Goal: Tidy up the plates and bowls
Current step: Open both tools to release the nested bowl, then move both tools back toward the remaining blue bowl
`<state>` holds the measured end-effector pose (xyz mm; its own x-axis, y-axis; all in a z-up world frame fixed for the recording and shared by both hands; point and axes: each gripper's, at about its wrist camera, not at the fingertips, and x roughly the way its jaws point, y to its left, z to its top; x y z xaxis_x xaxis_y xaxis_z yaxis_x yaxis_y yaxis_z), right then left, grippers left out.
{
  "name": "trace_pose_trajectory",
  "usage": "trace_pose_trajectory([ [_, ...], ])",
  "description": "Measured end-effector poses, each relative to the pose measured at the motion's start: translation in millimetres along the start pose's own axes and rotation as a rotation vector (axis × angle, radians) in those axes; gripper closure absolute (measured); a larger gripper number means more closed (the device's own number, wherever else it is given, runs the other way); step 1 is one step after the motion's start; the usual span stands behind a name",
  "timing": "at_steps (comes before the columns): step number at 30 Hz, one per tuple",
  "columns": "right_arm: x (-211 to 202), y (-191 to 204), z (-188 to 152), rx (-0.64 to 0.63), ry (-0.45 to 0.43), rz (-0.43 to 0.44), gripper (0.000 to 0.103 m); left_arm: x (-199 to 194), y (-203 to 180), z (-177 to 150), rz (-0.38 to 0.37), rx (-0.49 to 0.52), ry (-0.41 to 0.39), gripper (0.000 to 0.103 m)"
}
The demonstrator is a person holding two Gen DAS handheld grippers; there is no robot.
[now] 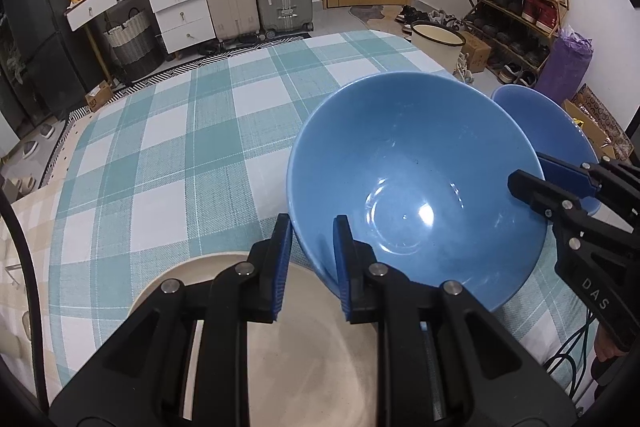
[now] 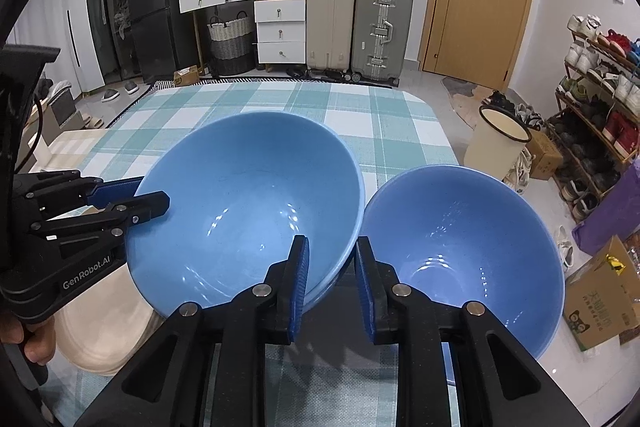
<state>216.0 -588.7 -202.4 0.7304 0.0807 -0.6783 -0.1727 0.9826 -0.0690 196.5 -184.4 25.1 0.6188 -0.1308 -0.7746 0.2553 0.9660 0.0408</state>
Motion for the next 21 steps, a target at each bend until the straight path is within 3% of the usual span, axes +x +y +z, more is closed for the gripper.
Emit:
trace_pose_trajectory([
  [3, 0, -2, 1, 0.013, -0.002, 0.009, 0.077, 2, 4, -1, -0.012, -0.010, 0.004, 0.086],
  [7, -4, -9, 1, 0.063, -0.001, 0.038, 0.052, 1, 8, 2, -0.050, -0.027, 0.014, 0.079],
  [9, -9, -14, 3, 0.087, -0.010, 0.052, 0.049, -4, 12, 2, -0.094, -0.055, 0.007, 0.066],
  [10, -14, -17, 5, 0.097, -0.023, 0.052, 0.039, -6, 13, 3, -0.106, -0.067, 0.004, 0.061],
  [11, -18, -20, 5, 0.103, -0.034, 0.052, 0.032, -10, 13, 3, -0.108, -0.070, 0.002, 0.049],
  [12, -23, -24, 6, 0.110, -0.044, 0.057, 0.017, -14, 10, 3, -0.108, -0.065, 0.002, 0.039],
  [13, -29, -28, 6, 0.121, -0.051, 0.065, 0.013, -19, 8, 3, -0.111, -0.058, -0.004, 0.036],
  [16, -48, -40, 6, 0.145, -0.069, 0.056, 0.006, -35, -2, 2, -0.145, -0.051, -0.034, 0.024],
  [18, -60, -48, 5, 0.170, -0.086, 0.020, 0.001, -41, -9, 3, -0.170, -0.065, -0.039, 0.022],
  [21, -73, -62, 3, 0.192, -0.084, 0.004, 0.001, -51, -19, 3, -0.188, -0.070, -0.025, 0.018],
])
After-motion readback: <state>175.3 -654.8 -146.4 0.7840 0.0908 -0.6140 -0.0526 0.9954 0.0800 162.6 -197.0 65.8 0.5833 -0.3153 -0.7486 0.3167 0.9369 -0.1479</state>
